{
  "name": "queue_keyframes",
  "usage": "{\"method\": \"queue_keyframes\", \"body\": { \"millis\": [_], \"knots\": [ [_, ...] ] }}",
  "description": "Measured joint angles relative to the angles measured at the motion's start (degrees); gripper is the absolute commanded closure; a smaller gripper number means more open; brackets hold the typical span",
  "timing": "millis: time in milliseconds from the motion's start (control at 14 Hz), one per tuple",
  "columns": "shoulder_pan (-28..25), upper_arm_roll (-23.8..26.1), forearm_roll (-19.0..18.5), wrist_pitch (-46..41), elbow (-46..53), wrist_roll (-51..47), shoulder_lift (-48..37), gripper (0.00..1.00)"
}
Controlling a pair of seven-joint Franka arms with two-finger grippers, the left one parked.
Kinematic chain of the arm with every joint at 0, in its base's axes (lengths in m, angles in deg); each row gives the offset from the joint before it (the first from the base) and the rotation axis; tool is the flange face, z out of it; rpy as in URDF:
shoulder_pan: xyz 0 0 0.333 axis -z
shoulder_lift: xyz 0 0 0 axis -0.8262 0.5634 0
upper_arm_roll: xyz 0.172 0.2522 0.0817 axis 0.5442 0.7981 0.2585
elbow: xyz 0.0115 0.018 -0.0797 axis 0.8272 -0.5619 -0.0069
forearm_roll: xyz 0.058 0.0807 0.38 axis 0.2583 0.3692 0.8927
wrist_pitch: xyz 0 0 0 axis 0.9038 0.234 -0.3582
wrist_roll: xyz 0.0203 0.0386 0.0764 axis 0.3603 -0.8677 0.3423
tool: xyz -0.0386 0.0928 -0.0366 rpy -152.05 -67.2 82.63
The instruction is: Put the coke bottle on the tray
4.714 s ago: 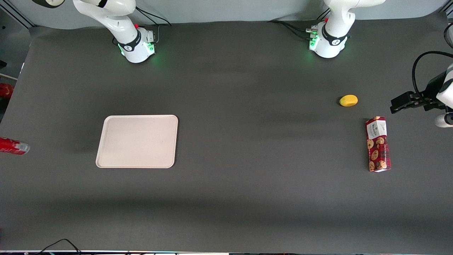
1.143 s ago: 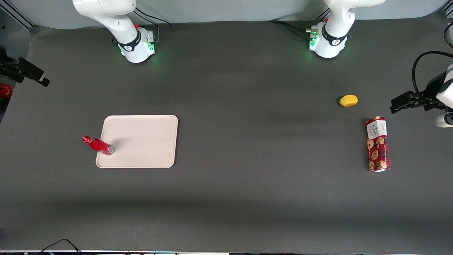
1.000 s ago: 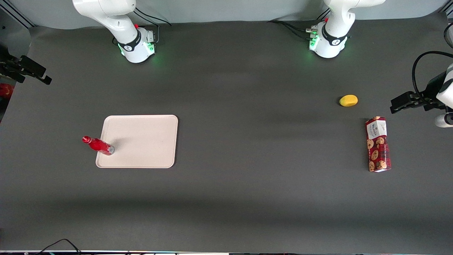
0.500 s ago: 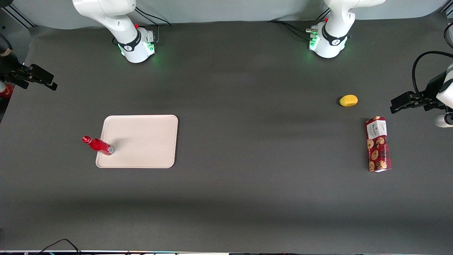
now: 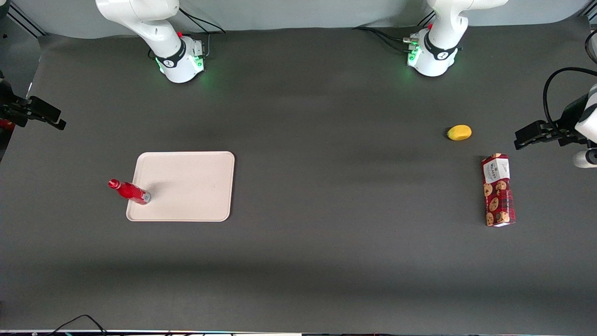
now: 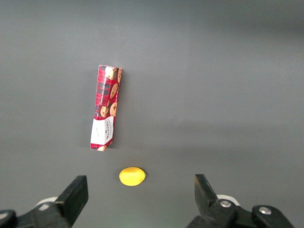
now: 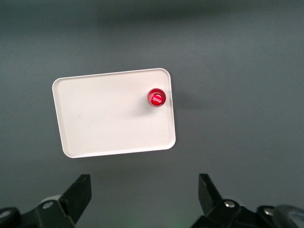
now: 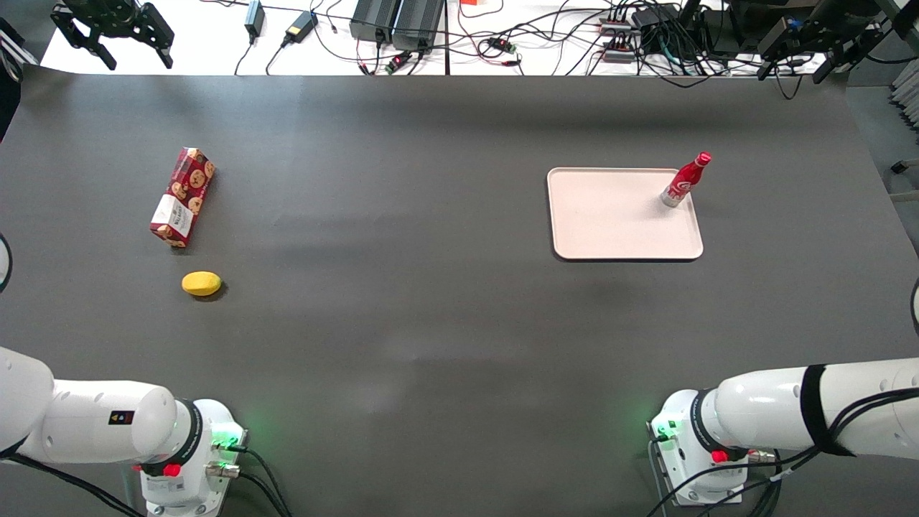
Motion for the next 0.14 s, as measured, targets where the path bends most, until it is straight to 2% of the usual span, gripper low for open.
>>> {"method": "queue_keyframes", "body": {
  "millis": [143],
  "knots": [
    [0.0,0.0,0.0,0.0,0.9,0.0,1.2,0.0]
  ]
}}
